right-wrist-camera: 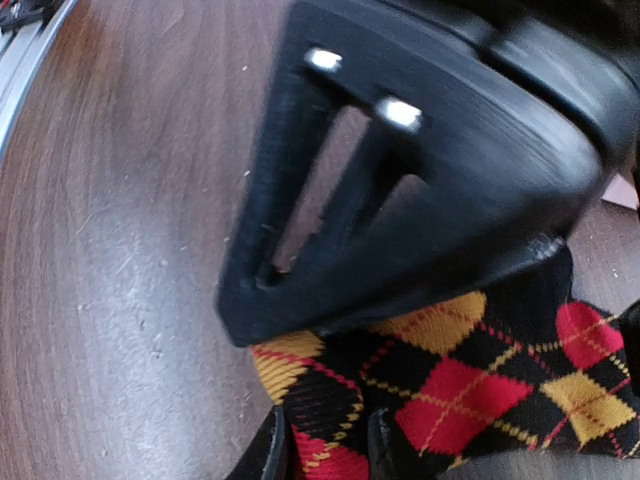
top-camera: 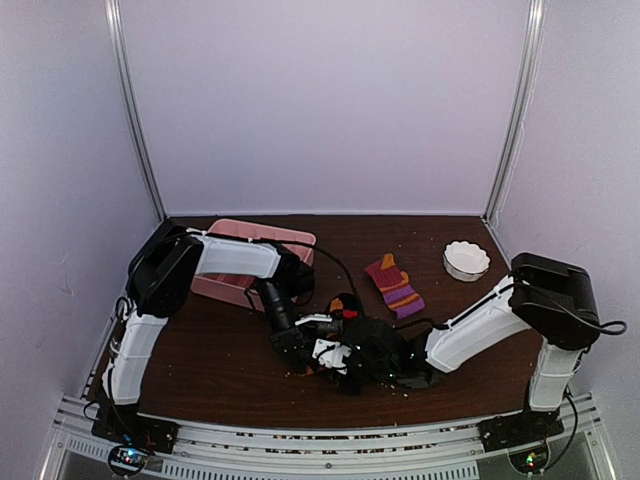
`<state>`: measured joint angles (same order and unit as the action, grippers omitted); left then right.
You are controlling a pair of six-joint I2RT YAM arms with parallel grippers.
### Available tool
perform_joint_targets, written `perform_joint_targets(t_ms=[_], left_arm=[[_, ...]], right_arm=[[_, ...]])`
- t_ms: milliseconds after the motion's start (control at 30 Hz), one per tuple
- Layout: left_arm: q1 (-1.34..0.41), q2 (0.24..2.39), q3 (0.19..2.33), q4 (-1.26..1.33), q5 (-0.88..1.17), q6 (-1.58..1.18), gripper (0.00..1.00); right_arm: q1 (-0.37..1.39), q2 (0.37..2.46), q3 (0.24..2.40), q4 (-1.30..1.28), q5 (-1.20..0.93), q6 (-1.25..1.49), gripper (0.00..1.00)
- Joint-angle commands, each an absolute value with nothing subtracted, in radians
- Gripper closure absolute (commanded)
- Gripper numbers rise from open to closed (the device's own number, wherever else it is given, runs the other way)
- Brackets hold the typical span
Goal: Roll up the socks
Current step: Roll the sock.
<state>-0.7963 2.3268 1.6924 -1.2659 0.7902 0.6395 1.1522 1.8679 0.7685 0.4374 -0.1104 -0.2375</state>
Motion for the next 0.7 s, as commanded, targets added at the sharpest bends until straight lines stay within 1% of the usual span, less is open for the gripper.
perform_joint_targets(t_ms=[0,200,300,367,467,567,667], left_arm=[[-0.779,2.282,1.639,-1.235,0.734,0.714,0.73],[-0.778,2.256,1.621,-1.176,0.686,0.688,0.69],[-0.778,2.240,1.615,-1.142,0.666,0.669,0.67],[-0.778,2.246,1.619,-1.120,0.644,0.642,0.68],[-0.778,2.275,1.640,-1.076,0.590,0.563,0.73],[-0.778,2.299,1.643,-1.048,0.578,0.515,0.78],[-0.781,2.316,1.642,-1.034,0.530,0.494,0.86]], right_arm=[[1.118,1.926,0.753,0.338,-0.209,-0.169,0.76],[1.103,1.951,0.739,0.303,-0.264,-0.133,0.87],[1.102,1.946,0.725,0.307,-0.288,-0.119,0.87],[1.106,1.923,0.708,0.322,-0.290,-0.112,0.86],[1.118,1.877,0.687,0.347,-0.263,-0.109,0.82],[1.129,1.842,0.673,0.367,-0.251,-0.102,0.80],[1.140,1.821,0.669,0.369,-0.255,-0.093,0.79]])
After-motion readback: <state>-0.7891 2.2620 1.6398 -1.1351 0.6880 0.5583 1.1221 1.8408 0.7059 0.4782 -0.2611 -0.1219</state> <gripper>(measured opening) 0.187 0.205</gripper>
